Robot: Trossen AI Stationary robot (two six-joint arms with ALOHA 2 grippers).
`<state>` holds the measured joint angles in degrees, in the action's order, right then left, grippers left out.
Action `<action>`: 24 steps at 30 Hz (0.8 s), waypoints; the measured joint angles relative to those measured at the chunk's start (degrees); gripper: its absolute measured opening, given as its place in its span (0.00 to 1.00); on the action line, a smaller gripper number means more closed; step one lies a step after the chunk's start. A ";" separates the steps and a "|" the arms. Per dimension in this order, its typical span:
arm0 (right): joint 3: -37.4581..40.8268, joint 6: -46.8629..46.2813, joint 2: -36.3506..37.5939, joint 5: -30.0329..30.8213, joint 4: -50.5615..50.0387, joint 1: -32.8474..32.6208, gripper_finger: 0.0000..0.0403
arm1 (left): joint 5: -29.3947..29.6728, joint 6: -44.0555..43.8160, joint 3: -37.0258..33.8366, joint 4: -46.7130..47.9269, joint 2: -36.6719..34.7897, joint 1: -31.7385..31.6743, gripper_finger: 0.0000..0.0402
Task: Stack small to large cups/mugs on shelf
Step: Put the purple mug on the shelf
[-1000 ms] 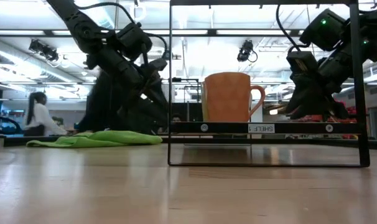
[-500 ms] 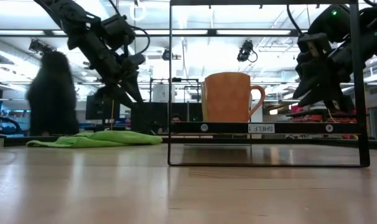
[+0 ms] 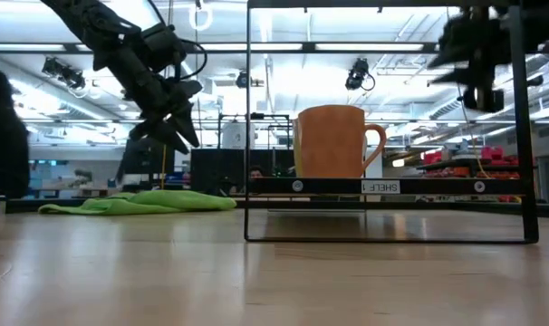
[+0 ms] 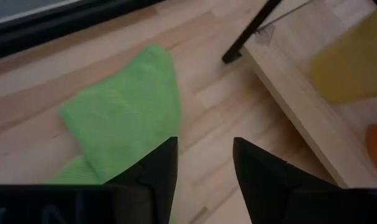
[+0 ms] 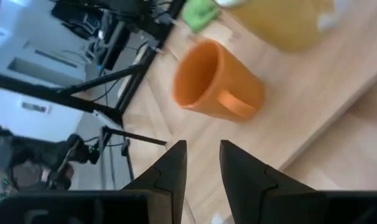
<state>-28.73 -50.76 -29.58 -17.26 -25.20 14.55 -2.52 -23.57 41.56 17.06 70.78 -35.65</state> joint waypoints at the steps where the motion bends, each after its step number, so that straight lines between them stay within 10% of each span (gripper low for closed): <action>1: -2.02 1.54 0.29 0.00 -2.09 0.01 0.26 | -0.02 -0.01 0.00 0.01 0.00 -0.66 0.40; 15: -28.48 13.54 0.78 -7.03 -9.41 -4.33 0.25 | -0.01 1.78 0.01 -0.08 0.04 -4.08 0.40; 24: -28.76 12.35 0.67 -9.54 -10.60 -13.50 0.25 | -0.02 1.76 0.00 -0.07 0.04 -4.05 0.40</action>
<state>-57.49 -38.40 -28.92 -26.81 -35.81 1.04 -2.55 -21.80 41.56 16.99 70.83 -39.70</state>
